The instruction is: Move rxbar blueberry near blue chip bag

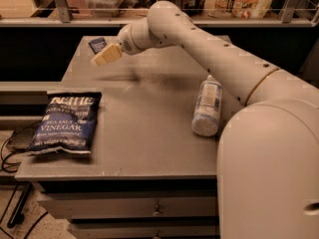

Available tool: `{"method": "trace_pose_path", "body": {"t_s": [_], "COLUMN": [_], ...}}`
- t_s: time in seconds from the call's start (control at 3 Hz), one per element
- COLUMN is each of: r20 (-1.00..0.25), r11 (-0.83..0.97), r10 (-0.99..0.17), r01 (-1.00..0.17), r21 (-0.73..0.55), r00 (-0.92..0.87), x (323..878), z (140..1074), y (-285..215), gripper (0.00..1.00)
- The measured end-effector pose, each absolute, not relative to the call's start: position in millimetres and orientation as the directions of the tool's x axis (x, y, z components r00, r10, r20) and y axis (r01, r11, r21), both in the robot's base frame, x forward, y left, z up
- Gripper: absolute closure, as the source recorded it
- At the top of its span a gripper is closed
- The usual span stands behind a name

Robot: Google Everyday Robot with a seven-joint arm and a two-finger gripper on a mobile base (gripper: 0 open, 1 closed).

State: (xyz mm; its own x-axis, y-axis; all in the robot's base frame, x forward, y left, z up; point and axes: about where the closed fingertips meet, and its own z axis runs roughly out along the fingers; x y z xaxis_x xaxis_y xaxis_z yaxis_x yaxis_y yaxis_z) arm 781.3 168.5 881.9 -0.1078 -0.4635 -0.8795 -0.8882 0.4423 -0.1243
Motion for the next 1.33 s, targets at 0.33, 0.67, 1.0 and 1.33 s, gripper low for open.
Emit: {"method": "trace_pose_path", "body": {"t_s": [0.33, 0.67, 1.0, 1.33], "r20": [-0.895, -0.917, -0.927, -0.931], "r11": [0.459, 0.472, 0.482, 0.492], "r10": [-0.432, -0.378, -0.346, -0.33], "r01": [-0.881, -0.878, -0.875, -0.87], "r21": [-0.116, -0.072, -0.043, -0.026], "r00": [-0.107, -0.128, -0.145, -0.158], "x": [788, 795, 801, 808], "z": [877, 869, 862, 856], "y": [183, 198, 208, 215], "gripper": [0.0, 0.0, 0.0, 0.0]}}
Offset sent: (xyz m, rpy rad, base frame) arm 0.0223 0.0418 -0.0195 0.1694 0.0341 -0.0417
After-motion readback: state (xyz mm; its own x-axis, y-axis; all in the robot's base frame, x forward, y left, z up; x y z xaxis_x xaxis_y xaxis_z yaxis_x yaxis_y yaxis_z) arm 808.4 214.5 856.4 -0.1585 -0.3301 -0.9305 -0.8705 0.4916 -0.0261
